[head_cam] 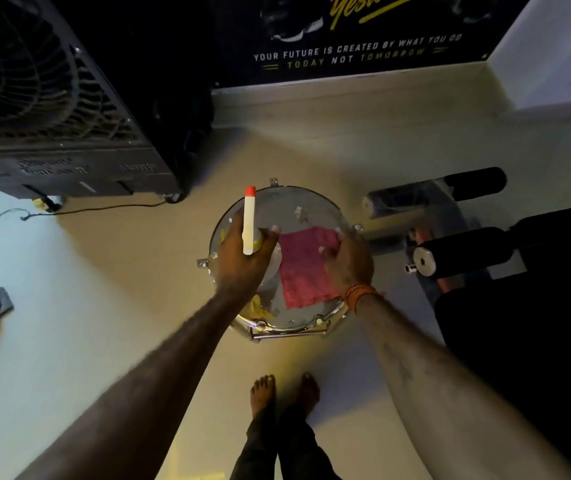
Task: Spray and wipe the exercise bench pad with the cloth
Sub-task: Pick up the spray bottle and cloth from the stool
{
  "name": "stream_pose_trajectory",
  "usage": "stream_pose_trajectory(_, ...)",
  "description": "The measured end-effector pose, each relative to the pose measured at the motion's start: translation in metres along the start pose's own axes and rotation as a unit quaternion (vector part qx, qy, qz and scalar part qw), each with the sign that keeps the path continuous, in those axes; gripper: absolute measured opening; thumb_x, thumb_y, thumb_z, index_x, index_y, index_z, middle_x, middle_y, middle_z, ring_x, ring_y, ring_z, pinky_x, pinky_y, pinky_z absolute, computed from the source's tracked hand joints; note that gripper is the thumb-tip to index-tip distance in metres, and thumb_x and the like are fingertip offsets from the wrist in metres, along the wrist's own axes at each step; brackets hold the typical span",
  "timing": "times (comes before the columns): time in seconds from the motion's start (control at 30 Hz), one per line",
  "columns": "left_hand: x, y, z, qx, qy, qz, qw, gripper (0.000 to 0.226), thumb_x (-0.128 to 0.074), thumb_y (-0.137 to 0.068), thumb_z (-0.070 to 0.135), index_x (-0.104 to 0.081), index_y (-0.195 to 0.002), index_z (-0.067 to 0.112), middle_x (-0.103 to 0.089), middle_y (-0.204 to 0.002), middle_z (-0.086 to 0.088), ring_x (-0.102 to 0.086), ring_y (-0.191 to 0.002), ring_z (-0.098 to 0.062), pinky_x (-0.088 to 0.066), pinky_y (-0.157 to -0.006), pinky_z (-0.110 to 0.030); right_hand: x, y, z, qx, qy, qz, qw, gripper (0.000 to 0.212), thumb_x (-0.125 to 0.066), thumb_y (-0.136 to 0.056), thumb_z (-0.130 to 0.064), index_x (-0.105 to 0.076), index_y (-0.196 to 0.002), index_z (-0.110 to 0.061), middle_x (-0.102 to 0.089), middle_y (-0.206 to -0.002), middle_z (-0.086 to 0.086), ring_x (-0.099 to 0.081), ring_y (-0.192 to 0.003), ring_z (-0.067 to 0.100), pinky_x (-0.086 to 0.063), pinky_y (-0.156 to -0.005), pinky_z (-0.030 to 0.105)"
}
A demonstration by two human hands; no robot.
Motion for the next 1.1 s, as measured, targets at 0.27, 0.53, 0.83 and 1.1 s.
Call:
stream_pose_trajectory(0.27, 0.004, 0.022, 0.036, -0.068, -0.002, -0.033, 0.997, 0.040, -0.072, -0.095, 0.014, -0.061, -0.133, 0.018, -0.061, -0.098, 0.027, -0.062, -0.086, 0.006, -0.048, -0.076, -0.012, 0.041, 0.043, 0.001, -0.025, -0.311, -0.030, 0.950, 0.042, -0.061, -0.101, -0.011, -0.049, -0.141, -0.011, -0.060, -0.131, 0.005, -0.059, -0.118, 0.020, -0.045, -0.093, 0.030)
stream_pose_trajectory(0.53, -0.045, 0.084, 0.080, -0.043, 0.076, -0.229, 0.970, 0.016, -0.073, -0.094, 0.024, -0.070, -0.109, 0.017, -0.070, -0.074, 0.005, -0.066, -0.067, -0.003, -0.050, -0.060, -0.019, 0.115, 0.129, 0.078, -0.076, -0.437, 0.143, 0.885, 0.025, -0.061, -0.102, -0.015, -0.064, -0.127, -0.014, -0.071, -0.119, 0.004, -0.068, -0.108, 0.016, -0.054, -0.084, 0.019)
stream_pose_trajectory(0.83, -0.157, 0.211, 0.127, -0.133, 0.077, -0.371, 0.916, 0.020, -0.070, -0.091, 0.041, -0.065, -0.093, 0.022, -0.063, -0.074, 0.001, -0.061, -0.070, -0.015, -0.050, -0.069, -0.033, 0.181, 0.259, 0.234, -0.186, -0.447, 0.281, 0.828, 0.040, -0.060, -0.101, -0.042, -0.058, -0.138, -0.026, -0.065, -0.132, 0.004, -0.063, -0.119, 0.023, -0.052, -0.105, 0.049)
stream_pose_trajectory(1.1, -0.290, 0.373, 0.159, -0.156, 0.031, -0.471, 0.868, 0.021, -0.072, -0.096, 0.037, -0.064, -0.107, 0.021, -0.062, -0.077, -0.016, -0.063, -0.067, -0.029, -0.056, -0.066, -0.048, 0.243, 0.350, 0.415, -0.227, -0.464, 0.309, 0.798, 0.025, -0.052, -0.107, -0.027, -0.061, -0.130, -0.030, -0.067, -0.124, -0.004, -0.064, -0.113, 0.013, -0.052, -0.093, 0.033)
Point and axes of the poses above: each hand's wrist, its own y-axis away from the middle knuckle, its own x-axis out of the back of the hand, z = x × y, the point moved 1 cm from there along -y, towards the middle knuckle
